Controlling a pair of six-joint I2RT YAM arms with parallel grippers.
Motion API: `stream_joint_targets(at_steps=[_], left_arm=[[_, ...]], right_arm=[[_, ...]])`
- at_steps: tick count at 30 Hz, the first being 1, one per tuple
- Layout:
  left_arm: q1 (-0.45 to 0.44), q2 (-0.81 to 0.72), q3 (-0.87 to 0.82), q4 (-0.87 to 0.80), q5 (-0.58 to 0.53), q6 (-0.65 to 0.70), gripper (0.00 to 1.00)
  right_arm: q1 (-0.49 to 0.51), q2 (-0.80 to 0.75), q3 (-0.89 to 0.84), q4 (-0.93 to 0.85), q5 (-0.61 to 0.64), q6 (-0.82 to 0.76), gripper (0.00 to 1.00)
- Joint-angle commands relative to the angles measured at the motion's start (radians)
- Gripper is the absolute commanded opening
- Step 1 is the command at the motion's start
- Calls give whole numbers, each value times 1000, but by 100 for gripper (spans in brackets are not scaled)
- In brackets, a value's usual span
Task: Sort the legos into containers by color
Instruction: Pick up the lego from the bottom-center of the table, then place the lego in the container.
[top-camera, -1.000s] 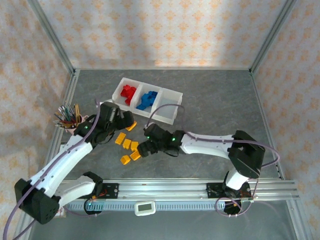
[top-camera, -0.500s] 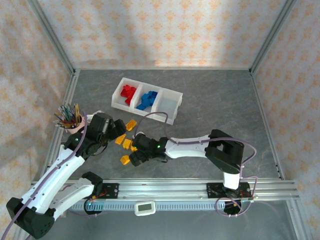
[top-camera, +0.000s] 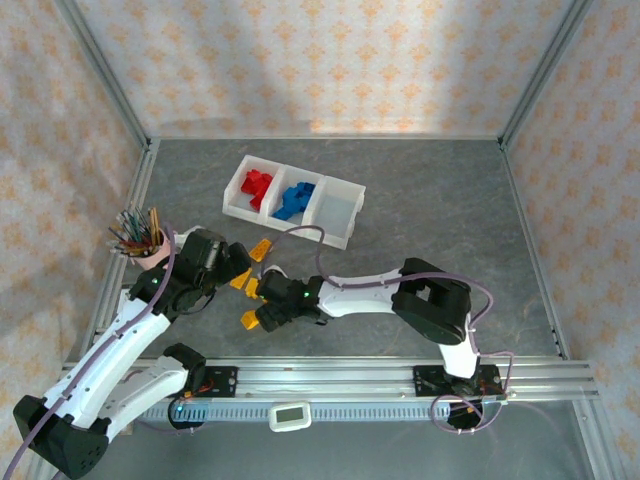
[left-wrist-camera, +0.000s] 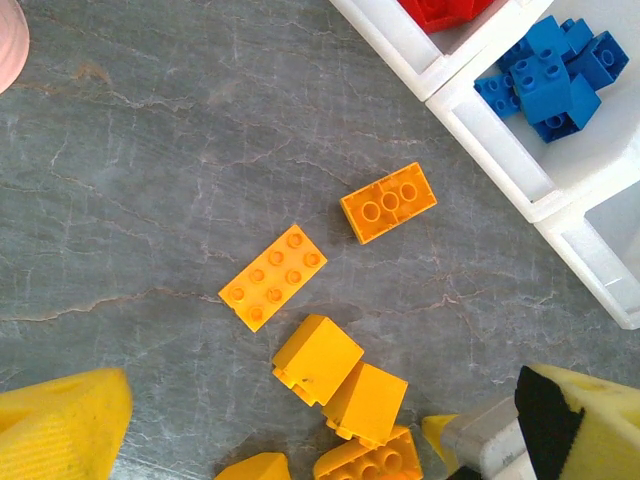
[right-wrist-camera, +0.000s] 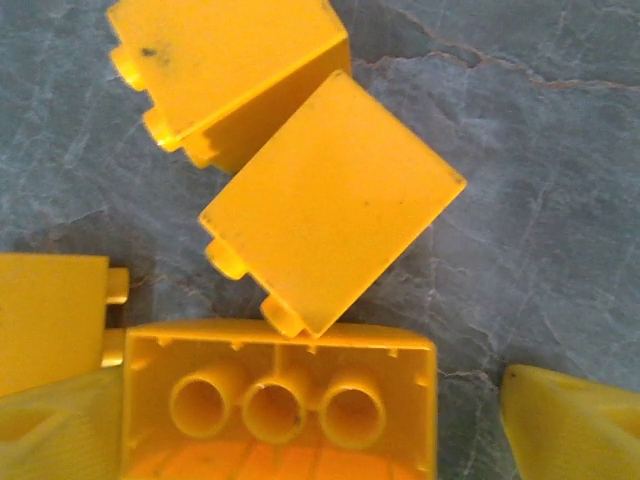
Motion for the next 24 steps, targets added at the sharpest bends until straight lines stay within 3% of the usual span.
stream_joint_targets(at_steps=[1,10,17,24], left_arm=[[7,-12,-8,-24,-30,-11,100],[7,-4,4,-15,-16,-3,99],[7,23,51,15,22,34,100],[7,103,119,111,83,103,100]], right_arm=[[7,31,41,-16,53,-13,83],[7,10,34,-36,74,-17,56],[-31,-137,-29,-59,108,25,54],[-244,-312,-80,-109,77,40,54]])
